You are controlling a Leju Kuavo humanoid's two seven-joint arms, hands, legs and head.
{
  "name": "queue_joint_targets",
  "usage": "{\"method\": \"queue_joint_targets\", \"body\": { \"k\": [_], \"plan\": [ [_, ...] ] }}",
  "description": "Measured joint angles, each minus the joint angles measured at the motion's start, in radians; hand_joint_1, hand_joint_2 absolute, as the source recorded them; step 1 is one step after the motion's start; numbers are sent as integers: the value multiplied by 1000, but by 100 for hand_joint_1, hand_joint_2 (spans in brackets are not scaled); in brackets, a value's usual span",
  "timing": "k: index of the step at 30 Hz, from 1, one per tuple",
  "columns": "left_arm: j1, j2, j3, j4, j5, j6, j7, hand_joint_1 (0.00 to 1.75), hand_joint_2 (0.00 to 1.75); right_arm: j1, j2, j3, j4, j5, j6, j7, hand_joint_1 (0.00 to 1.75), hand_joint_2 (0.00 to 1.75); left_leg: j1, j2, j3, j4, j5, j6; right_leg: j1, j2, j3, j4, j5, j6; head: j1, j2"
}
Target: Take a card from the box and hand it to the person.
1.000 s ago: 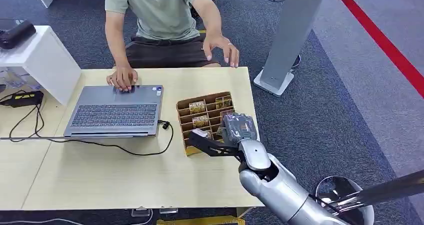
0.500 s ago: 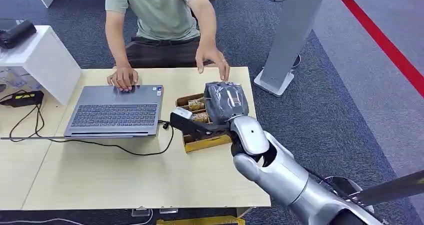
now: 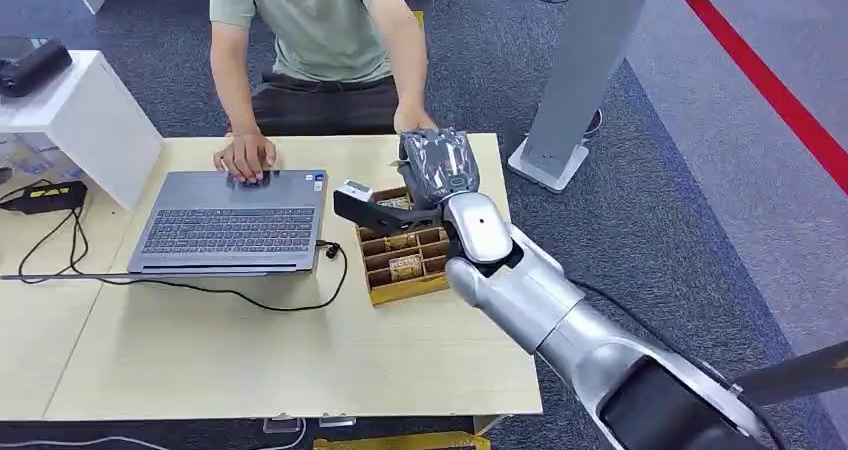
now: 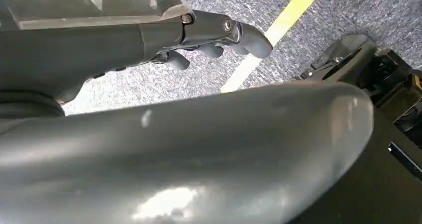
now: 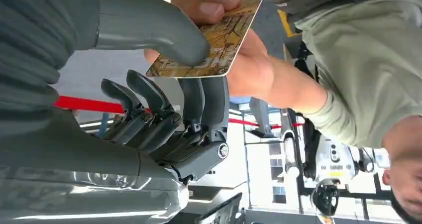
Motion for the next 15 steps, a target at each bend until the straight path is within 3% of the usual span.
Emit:
{"method": "queue_joint_targets", "body": {
  "k": [3,4,15],
  "plan": [
    [0,0,0,0,0,0,2,0,0,-19,21,2,72,0,-7,-7,168,175,0,0,0,0,0,0,0,0,0,0,0,0,0,0],
    [0,-1,0,0,1,-3,2,0,0,-23,26,2,87,1,-10,-8,0,175,0,0,0,0,0,0,0,0,0,0,0,0,0,0],
    [1,-5,1,0,14,11,-16,0,0,-37,56,6,195,2,-35,-14,0,175,0,0,0,0,0,0,0,0,0,0,0,0,-2,0]
  ]
}}
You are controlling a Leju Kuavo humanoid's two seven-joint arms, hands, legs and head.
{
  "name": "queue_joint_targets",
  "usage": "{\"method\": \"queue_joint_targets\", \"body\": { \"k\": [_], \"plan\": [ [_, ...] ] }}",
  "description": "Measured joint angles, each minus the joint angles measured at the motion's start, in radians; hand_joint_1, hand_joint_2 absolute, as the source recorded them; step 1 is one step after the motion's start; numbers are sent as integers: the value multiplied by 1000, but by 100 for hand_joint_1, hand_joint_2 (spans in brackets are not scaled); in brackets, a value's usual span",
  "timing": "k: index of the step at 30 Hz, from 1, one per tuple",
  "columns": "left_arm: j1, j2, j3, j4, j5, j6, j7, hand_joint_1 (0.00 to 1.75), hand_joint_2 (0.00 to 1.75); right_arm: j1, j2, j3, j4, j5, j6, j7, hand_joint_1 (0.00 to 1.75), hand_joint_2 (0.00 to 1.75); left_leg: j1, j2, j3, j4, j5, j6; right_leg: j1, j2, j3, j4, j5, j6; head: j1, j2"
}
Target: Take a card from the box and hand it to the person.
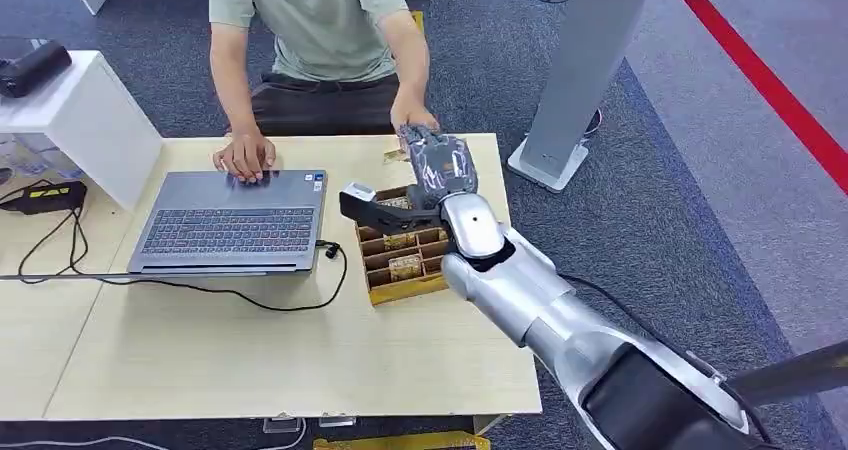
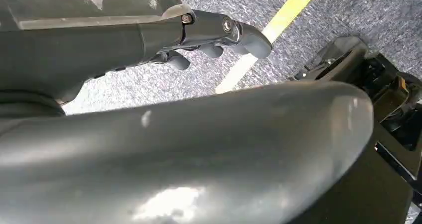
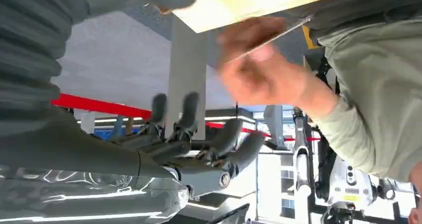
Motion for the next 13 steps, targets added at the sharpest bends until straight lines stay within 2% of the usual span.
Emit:
{"method": "queue_joint_targets", "body": {
  "k": [5,10,13],
  "plan": [
    [1,-2,7,0,13,9,0,0,0,-2,-1,-2,5,-9,-14,-2,0,175,0,0,0,0,0,0,0,0,0,0,0,0,1,0],
    [12,-1,17,0,23,20,0,0,0,2,-29,-18,-82,-59,-6,7,0,175,0,0,0,0,0,0,0,0,0,0,0,0,0,0],
    [19,-1,28,0,34,30,-5,0,0,27,-64,-47,-188,-188,24,-22,0,175,0,0,1,0,0,0,0,0,0,0,0,0,1,0]
  ]
}}
